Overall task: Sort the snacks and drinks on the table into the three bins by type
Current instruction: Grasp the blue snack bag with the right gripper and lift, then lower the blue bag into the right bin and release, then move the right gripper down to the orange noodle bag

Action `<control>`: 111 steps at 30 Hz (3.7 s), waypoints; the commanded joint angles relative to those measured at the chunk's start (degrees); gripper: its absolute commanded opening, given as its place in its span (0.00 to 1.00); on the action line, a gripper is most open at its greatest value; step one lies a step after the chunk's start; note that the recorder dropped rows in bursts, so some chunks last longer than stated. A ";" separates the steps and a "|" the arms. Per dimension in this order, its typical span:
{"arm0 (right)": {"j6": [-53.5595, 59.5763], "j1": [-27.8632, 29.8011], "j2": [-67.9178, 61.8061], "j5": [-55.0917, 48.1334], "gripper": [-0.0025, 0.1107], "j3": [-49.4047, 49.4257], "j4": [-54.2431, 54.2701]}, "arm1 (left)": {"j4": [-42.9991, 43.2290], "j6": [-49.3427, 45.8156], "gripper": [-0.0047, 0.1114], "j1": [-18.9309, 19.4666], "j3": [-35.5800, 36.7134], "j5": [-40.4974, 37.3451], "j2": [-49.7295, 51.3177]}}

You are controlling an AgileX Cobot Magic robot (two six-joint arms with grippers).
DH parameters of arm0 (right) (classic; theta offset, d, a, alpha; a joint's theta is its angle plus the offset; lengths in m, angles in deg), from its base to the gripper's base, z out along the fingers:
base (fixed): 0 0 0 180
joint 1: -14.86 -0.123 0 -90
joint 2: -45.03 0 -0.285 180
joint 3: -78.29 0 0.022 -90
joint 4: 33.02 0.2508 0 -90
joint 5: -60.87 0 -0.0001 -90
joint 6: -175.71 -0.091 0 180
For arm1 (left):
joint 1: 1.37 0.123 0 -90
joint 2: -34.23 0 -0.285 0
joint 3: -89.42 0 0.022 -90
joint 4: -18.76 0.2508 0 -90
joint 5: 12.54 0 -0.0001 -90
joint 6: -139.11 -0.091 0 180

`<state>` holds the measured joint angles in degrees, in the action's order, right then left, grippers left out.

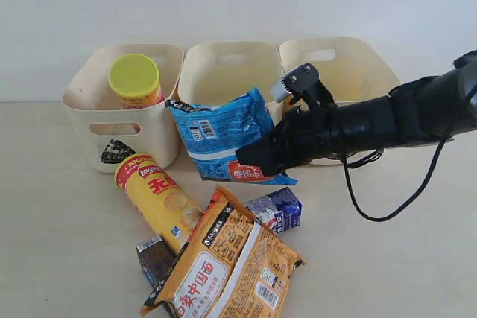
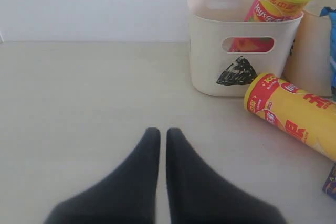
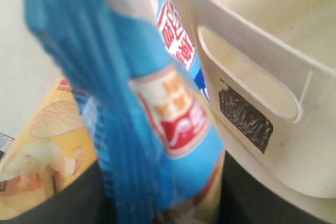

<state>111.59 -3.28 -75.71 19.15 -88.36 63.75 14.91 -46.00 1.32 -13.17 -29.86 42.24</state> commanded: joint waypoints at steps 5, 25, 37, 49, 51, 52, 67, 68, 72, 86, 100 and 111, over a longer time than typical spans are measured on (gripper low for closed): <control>-10.97 0.38 9.60 -1.16 0.02 -0.21 -9.82 | -0.17 0.58 0.07 0.13 -0.19 0.83 -0.22; -37.10 0.41 28.41 31.90 0.02 -0.21 -18.71 | -0.17 0.58 0.07 0.13 -0.19 0.83 -0.22; -43.69 0.41 21.43 53.56 0.02 -1.29 -19.53 | -0.17 0.58 0.07 0.13 -0.19 0.83 -0.22; -43.80 0.51 3.54 58.41 0.02 -14.03 -20.58 | -0.17 0.58 0.07 0.13 -0.19 0.83 -0.22; -43.80 0.51 -0.87 59.26 0.02 -16.76 -20.58 | -0.17 0.58 0.07 0.13 -0.19 0.83 -0.22; -43.80 0.51 -1.45 59.73 0.02 -17.17 -20.58 | -0.17 0.58 0.07 0.13 -0.19 0.83 -0.22; -36.31 0.51 -2.56 60.57 0.61 -20.22 -15.19 | -0.17 0.58 0.07 0.13 -0.19 0.83 -0.22; -30.61 0.51 -0.85 60.35 0.57 -20.22 -10.53 | -0.17 0.58 0.07 0.13 -0.19 0.83 -0.22; -11.20 0.30 3.60 60.50 0.32 -20.09 3.18 | -0.17 0.58 0.07 0.13 -0.19 0.83 -0.22; -9.08 -1.88 19.29 67.12 0.02 -6.80 3.18 | -0.17 0.58 0.07 0.13 -0.19 0.83 -0.22; -48.59 -1.77 24.85 12.78 0.02 4.61 -19.20 | -0.17 0.58 0.07 0.13 -0.19 0.83 -0.22; -81.66 -4.68 26.74 -24.13 0.02 -3.60 -62.50 | -0.17 0.58 0.07 0.13 -0.19 0.83 -0.22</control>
<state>30.94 -5.80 -50.65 -0.70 -93.45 4.57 14.91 -46.00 1.32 -13.17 -29.86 42.24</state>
